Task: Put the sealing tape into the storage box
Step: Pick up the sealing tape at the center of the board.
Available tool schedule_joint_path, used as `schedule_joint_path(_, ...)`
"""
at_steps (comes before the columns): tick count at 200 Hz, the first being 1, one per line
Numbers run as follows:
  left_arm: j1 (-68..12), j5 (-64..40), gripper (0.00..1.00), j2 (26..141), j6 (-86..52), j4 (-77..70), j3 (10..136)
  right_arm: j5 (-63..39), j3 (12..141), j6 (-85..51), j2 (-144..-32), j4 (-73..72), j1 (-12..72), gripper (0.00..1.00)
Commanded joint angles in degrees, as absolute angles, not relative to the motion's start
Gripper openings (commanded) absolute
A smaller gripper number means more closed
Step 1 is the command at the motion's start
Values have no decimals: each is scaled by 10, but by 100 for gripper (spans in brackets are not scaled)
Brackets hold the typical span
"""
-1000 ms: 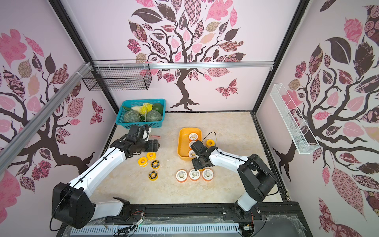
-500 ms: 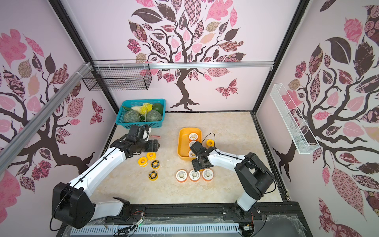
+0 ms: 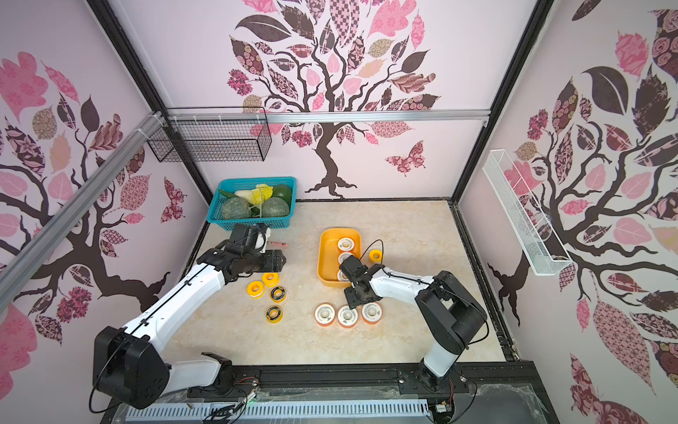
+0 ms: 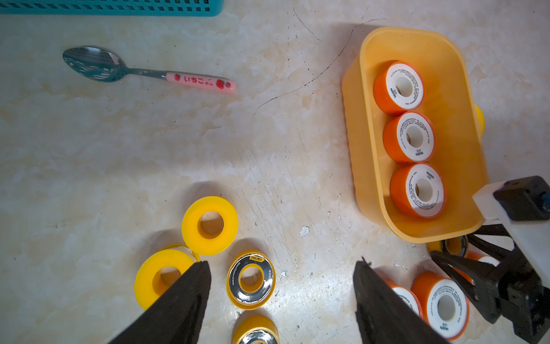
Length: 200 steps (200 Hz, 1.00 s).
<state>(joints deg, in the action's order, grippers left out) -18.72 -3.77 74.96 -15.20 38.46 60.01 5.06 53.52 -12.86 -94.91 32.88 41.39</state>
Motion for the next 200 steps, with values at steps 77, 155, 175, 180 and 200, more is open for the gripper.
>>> schedule_joint_path(77,-184,-42,81,755,-150,386,615,78,531,-154,-946,316,417,61)
schedule_joint_path(155,-184,-44,80,755,-149,386,615,80,513,-154,-891,336,385,59)
schedule_joint_path(175,-184,-45,80,756,-150,387,616,74,506,-152,-873,342,363,59)
schedule_joint_path(180,-184,-45,80,757,-150,387,615,72,504,-152,-868,343,356,59)
schedule_joint_path(200,-184,-45,80,756,-150,387,615,56,503,-147,-851,352,323,59)
